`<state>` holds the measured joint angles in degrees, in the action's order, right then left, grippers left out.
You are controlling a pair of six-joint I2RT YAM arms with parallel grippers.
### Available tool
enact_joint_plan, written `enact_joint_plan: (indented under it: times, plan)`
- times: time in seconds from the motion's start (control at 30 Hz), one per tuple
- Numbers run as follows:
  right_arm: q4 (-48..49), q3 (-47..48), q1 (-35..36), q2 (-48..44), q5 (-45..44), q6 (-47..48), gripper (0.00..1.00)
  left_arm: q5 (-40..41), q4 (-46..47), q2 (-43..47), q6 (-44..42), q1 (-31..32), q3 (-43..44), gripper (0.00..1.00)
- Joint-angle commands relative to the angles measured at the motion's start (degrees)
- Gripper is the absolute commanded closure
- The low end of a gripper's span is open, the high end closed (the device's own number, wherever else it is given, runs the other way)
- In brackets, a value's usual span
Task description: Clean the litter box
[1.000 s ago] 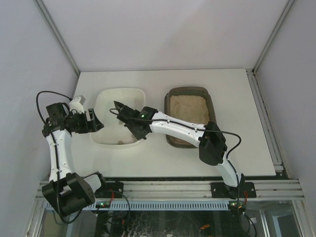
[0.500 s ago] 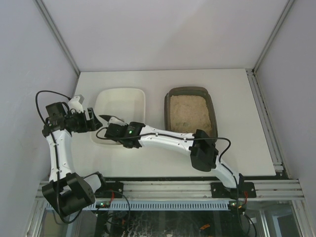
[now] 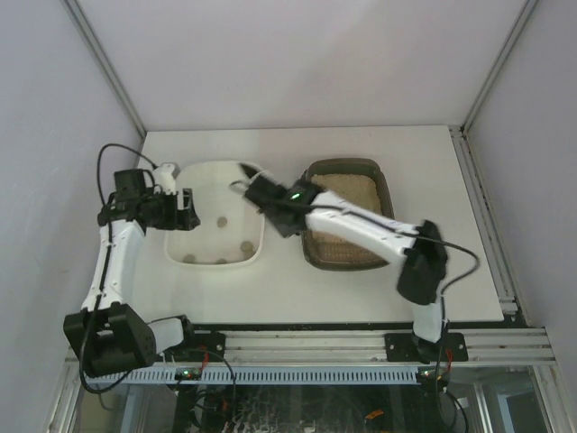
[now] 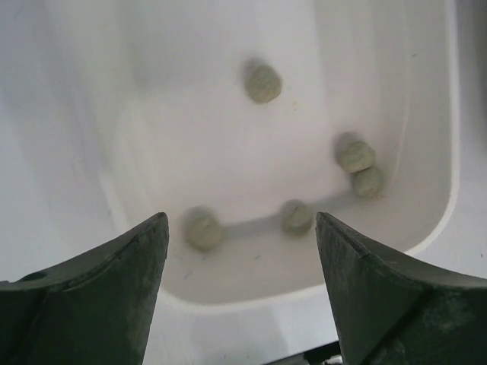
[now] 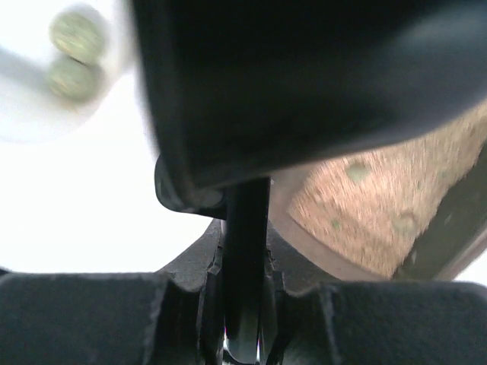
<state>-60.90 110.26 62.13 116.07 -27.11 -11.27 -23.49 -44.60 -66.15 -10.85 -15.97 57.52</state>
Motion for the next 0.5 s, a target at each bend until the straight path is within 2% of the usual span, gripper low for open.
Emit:
enact_joint_plan:
  times: [0.0, 0.07, 0.2, 0.37, 0.47]
  plan:
    - [-4.74, -8.97, -14.02, -20.1, 23.35, -9.3, 1.0, 8.76, 5.68, -4.85, 3.12, 11.05, 8.38, 0.17]
    - [-8.55, -11.95, -22.66, -24.52, 33.6, -13.26, 1.0, 7.37, 6.18, -8.71, 5.54, 15.3, 12.81, 0.16]
    - [-17.12, -17.29, -35.14, -27.5, 50.8, -19.97, 1.0, 4.89, 6.55, -18.62, 9.87, 21.94, 23.0, 0.15]
    - [-23.28, -22.88, -40.7, -26.13, 54.04, -24.36, 1.0, 5.83, 7.03, -27.98, 18.06, 29.45, 33.31, 0.1]
    - [-26.38, -22.34, -42.06, -22.81, 56.63, -25.74, 1.0, 8.98, 8.98, -30.78, 25.17, 33.46, 35.29, 0.1]
